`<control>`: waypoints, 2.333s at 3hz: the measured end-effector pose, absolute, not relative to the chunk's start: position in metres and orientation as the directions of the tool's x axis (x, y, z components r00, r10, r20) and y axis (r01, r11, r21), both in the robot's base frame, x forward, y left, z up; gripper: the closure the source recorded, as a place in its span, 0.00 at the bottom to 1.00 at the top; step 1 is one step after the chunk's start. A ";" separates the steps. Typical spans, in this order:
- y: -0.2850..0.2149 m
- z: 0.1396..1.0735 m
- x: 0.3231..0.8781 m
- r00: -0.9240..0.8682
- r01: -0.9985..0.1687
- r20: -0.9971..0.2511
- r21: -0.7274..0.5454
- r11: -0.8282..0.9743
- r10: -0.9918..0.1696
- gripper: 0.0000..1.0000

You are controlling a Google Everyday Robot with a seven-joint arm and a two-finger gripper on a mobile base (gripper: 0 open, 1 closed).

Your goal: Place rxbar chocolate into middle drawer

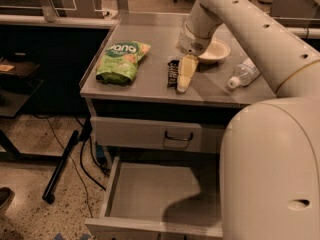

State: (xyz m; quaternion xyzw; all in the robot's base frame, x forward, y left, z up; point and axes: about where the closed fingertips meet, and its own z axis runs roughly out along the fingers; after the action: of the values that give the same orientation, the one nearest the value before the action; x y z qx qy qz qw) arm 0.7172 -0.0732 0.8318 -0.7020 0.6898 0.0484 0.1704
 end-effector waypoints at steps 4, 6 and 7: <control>-0.076 0.827 0.719 0.037 -0.986 -0.312 -0.167 0.016 -0.949 0.63; -0.075 0.827 0.719 0.037 -0.986 -0.312 -0.167 0.016 -0.949 1.00; -0.075 0.827 0.719 0.037 -0.986 -0.312 -0.167 0.016 -0.949 1.00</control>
Offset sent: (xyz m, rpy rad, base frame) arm 0.0020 -0.0023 -0.0046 0.0091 0.0052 -0.0048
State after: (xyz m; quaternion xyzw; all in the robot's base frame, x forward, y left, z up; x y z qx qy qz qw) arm 0.7193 -0.0755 0.8269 -0.6993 0.6917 0.0531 0.1720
